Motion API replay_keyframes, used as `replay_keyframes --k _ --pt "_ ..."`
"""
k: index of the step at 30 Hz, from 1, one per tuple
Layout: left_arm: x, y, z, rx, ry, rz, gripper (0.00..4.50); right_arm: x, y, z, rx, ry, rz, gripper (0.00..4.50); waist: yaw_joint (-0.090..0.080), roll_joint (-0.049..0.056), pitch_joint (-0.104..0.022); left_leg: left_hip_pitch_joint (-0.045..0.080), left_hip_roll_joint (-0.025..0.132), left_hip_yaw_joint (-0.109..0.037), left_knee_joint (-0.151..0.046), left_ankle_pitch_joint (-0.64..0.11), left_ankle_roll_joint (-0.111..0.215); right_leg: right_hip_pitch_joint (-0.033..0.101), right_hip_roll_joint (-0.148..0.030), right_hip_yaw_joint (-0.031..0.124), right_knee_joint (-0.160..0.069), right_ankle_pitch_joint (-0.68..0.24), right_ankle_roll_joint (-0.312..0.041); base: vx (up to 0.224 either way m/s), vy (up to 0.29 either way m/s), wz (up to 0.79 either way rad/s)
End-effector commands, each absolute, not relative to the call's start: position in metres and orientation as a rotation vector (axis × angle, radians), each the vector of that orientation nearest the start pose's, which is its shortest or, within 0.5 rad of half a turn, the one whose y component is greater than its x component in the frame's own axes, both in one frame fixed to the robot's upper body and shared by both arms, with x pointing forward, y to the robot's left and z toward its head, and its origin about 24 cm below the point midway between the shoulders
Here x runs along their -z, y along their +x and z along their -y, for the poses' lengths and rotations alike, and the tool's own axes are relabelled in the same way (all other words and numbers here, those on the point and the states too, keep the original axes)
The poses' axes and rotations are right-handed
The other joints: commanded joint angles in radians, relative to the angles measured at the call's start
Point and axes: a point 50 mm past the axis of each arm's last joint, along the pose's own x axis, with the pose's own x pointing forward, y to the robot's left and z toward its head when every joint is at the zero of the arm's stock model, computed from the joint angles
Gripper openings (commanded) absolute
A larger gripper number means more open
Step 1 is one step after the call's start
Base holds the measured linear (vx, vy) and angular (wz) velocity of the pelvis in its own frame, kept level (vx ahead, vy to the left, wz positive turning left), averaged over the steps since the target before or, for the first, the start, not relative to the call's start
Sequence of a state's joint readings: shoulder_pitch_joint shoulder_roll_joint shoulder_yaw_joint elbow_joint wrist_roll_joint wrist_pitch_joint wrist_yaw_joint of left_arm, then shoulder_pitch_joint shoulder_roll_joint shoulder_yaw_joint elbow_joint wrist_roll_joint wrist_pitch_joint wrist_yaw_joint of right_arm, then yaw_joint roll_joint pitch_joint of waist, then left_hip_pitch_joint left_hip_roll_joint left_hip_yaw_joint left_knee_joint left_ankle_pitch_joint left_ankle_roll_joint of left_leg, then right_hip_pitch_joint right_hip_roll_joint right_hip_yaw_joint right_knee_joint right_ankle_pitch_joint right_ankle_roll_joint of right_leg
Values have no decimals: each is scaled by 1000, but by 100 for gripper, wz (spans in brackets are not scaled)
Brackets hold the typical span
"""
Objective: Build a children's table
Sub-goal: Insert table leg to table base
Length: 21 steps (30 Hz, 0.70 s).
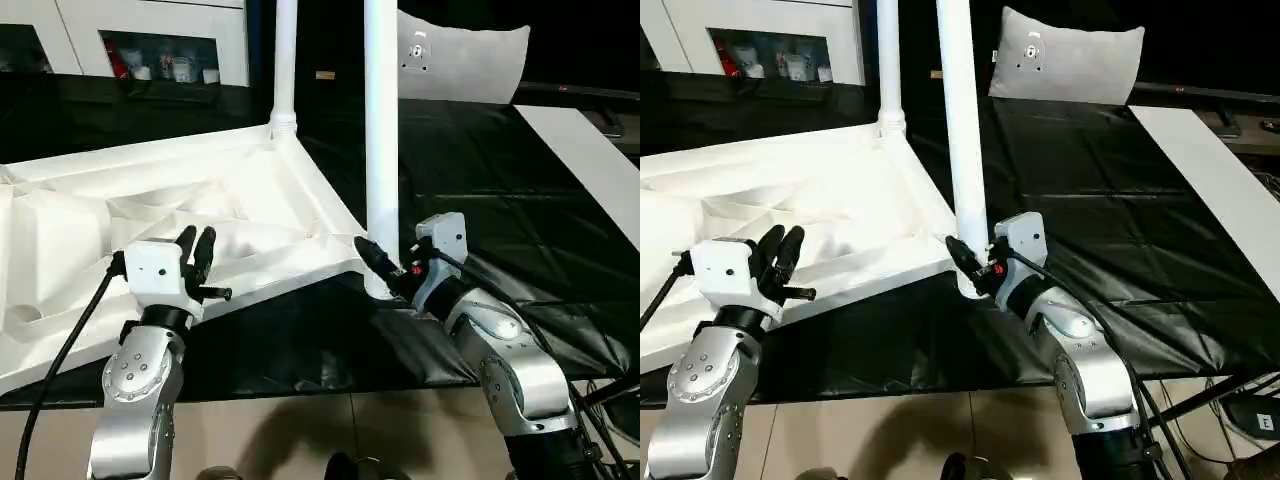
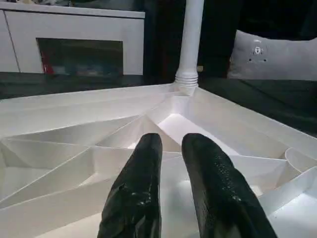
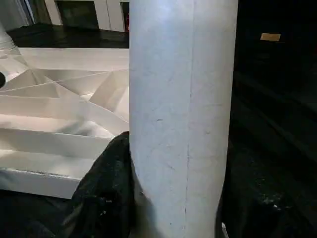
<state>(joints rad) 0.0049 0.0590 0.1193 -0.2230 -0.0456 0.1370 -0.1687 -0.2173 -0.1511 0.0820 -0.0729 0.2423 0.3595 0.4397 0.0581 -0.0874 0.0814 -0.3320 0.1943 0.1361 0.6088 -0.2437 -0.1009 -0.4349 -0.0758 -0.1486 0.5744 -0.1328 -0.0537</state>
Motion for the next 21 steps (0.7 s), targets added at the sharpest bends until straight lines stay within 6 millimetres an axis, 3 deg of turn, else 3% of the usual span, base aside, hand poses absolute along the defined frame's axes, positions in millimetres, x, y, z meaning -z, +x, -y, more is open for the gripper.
replay_keyframes --k 1,21 --pt "-85 249 -175 67 25 104 101 -85 284 122 -595 71 -74 188 4 8 -67 -24 26 3 -71 -50 95 83 -63 63 -74 -364 6 0 0 0" --pt "-85 249 -175 67 25 104 101 -85 284 122 -595 71 -74 188 3 9 -67 -24 27 3 -71 -51 93 82 -62 62 -75 -368 10 0 0 0"
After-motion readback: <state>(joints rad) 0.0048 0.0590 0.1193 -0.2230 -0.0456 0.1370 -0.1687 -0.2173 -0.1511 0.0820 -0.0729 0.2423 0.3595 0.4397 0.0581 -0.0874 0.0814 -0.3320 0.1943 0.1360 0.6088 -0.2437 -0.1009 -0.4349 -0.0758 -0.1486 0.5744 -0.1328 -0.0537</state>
